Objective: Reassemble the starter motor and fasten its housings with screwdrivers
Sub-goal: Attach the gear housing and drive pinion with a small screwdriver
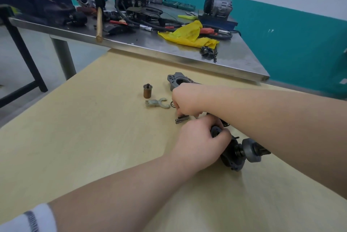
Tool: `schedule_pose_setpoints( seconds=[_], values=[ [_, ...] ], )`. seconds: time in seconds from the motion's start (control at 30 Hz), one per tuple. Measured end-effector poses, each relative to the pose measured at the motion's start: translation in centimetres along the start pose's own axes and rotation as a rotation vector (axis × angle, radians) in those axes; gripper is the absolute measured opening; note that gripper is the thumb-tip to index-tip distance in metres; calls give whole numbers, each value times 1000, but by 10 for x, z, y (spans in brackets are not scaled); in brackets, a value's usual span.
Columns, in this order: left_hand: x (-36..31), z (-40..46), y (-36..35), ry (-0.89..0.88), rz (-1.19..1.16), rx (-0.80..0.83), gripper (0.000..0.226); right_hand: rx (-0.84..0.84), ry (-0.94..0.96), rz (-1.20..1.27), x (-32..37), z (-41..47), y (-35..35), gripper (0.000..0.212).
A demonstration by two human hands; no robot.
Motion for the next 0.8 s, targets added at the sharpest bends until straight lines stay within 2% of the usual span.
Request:
schedule_pose_setpoints(
  seconds=[0.13, 0.37, 0.5, 0.8],
  values=[
    [1, 0, 0, 16, 7, 1, 11, 16, -19, 68, -1, 0, 0, 19],
    [1, 2, 0, 8, 8, 3, 15, -23, -12, 322, -9, -4, 0, 14],
    [5, 5, -2, 10, -9, 13, 23, -146, -11, 517, -33, -24, 12, 5],
    [9, 6, -4, -84, 7, 116, 53, -341, -58, 997, -98, -121, -21, 10]
  ],
)
Point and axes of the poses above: each hand's wrist, its own z-axis towards the middle knuckle, its own y-axis out of the back of the hand, x = y × z, the point moved 5 cm from there along z, towards the middle knuckle, and after that the axes turned 11 degrees about x, right-handed, at the moved point
